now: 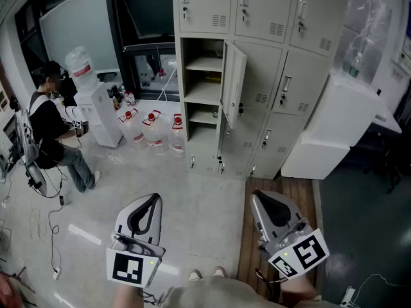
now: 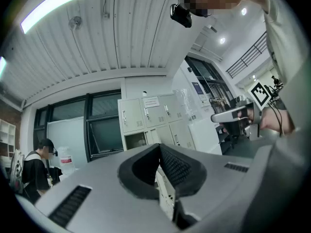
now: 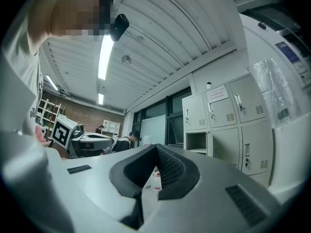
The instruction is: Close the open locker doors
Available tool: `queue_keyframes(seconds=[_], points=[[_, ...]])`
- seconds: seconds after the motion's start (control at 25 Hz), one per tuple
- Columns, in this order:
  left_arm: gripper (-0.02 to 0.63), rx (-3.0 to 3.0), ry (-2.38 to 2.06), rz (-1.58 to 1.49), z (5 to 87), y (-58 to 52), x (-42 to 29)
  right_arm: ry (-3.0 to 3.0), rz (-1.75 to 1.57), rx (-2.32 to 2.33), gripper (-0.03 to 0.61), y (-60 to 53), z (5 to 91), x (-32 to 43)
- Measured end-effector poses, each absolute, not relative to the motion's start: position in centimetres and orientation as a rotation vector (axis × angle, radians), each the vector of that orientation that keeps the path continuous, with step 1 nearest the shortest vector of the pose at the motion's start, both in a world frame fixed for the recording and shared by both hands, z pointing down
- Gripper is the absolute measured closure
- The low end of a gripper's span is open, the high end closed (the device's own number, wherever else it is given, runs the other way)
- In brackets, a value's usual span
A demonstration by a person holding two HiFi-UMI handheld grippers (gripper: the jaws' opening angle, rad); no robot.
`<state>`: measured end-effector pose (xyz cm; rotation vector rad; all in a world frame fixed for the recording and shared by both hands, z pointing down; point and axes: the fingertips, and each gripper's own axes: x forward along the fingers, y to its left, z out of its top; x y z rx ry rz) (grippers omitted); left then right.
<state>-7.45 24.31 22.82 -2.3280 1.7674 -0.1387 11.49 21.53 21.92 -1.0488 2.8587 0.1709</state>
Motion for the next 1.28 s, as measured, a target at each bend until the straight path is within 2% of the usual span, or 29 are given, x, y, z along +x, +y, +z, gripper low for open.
queue_keyframes(seconds=[0.68,0.72,0.8,0.96,1.28], points=[[0.607,-2.345,1.754,-0.163,23.2,22.3,-5.5,2.792,0.112,-1.1,0.572,19.4,21.9,13.8],[0.607,-2.346,1.755,-0.165,23.2,22.2,-5.4,2.772,0.113,-1.113,0.534,19.3,21.7,14.1],[0.607,-2.344,1.756,-0.166,23.3,21.9,-5.2,2.749,0.118,-1.129,0.417,18.8,21.5,14.7],[0.607,-2.348,1.751,-0.166,23.6,21.4,-4.7,2.75,0.127,-1.151,0.387,18.3,21.7,15.4],[0.607,-2.353,1.756,-0.195,24.1,20.4,-3.0,2.774,0.115,-1.133,0.385,17.5,22.3,16.9]])
